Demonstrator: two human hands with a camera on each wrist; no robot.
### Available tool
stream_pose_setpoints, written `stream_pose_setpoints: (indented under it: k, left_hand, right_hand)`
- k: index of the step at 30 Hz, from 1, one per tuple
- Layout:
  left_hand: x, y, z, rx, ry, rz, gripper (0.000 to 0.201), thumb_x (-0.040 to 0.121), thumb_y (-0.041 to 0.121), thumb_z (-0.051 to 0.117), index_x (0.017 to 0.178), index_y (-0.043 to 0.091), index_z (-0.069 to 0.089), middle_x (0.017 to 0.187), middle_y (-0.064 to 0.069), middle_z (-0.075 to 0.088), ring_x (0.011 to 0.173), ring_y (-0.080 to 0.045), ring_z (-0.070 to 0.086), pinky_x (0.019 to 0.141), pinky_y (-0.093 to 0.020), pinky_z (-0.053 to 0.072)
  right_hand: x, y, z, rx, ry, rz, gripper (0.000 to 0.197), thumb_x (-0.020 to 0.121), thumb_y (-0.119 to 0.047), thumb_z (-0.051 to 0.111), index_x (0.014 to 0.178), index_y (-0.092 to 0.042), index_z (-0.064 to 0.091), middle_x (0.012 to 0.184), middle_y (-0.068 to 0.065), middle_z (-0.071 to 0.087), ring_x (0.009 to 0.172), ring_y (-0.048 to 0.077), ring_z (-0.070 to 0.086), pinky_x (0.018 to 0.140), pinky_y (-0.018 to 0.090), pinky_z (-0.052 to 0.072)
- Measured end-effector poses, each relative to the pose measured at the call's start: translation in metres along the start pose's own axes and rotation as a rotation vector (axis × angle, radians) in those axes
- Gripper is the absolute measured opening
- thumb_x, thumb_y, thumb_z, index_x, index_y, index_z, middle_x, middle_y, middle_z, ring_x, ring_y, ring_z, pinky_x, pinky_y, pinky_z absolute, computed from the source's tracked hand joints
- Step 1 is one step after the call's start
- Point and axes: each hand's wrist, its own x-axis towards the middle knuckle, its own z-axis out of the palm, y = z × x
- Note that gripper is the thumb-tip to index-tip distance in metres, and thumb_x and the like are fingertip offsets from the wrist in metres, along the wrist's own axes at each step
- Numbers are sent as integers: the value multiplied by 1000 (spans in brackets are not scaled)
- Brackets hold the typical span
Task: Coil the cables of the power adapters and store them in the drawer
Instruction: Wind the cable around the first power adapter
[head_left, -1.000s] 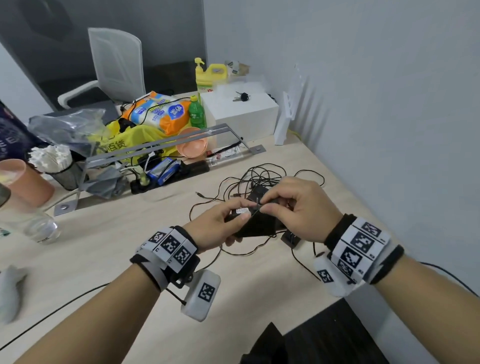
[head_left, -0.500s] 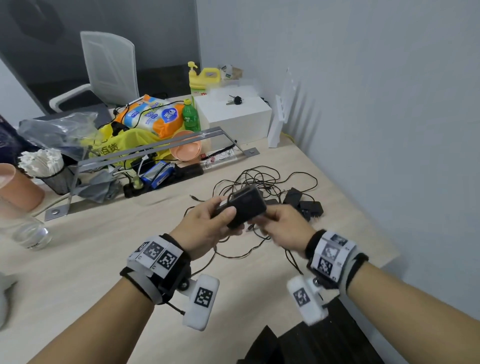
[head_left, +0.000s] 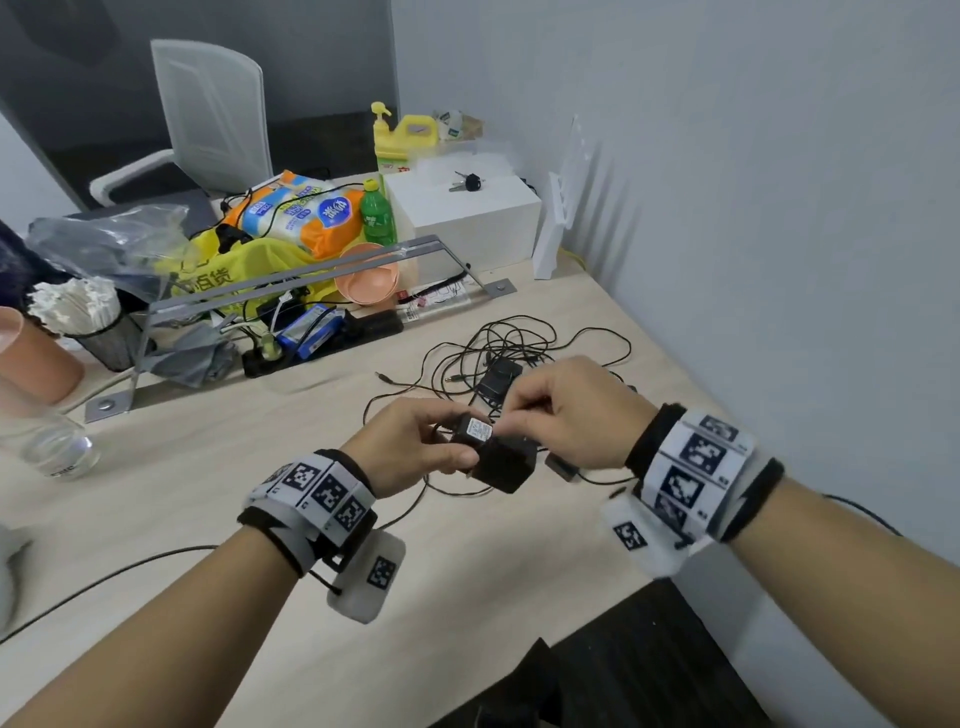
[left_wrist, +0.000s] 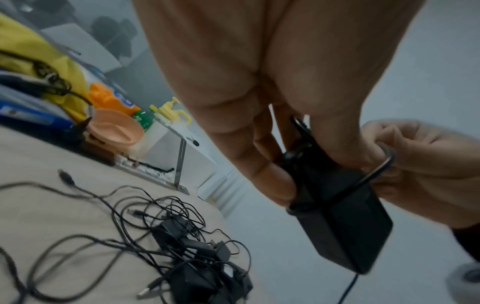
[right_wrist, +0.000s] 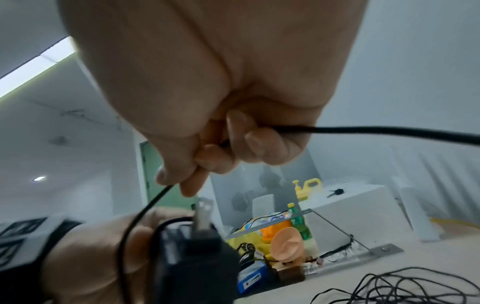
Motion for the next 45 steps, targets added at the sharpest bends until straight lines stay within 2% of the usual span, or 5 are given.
stream_pose_setpoints:
  k: [8,16,20,28,45]
  left_hand:
    - [-7,13,12,-264,-180,20,48,62,23,80,103,6,61,86,1,69,78,-16,66,69,-28,54]
    - [1,10,32,-391,360,-29,30,72,13,79,91,10,55,91,-7,66,76,-28,66,84,-66,48]
    - [5,6,29,-160,450,-31,28,80,11,75,94,12,52,83,-5,66,70,-23,63,69,-45,53]
    - [5,6,7,413,46,-22,37,78,21,77,100,34,51,93,11,65,86,-7,61,82,-37,52]
    - [-1,-5,34,-520,-35,-52,80,53,45,91,121,21,58,114,-10,64,94,-27,66,78,-36,53]
  right_hand:
    - [1,27,12,430,45,96,12,86,-14,71,75,-13,73,68,11,68,60,20,59,60,35,51]
    - [-9,39,61,303,57,267,23,96,-24,55,79,-24,70,58,-9,54,54,11,48,58,28,40]
    - [-16,26,64,76,-69,196,28,97,-31,49,83,-20,71,78,-5,68,79,14,62,79,36,50]
    - [-3,7,8,-106,42,20,22,84,-41,67,71,-24,67,53,-11,59,55,4,55,64,30,49]
    - [-2,40,50,602,147,337,17,85,11,56,74,2,65,51,-4,53,42,1,42,43,12,35]
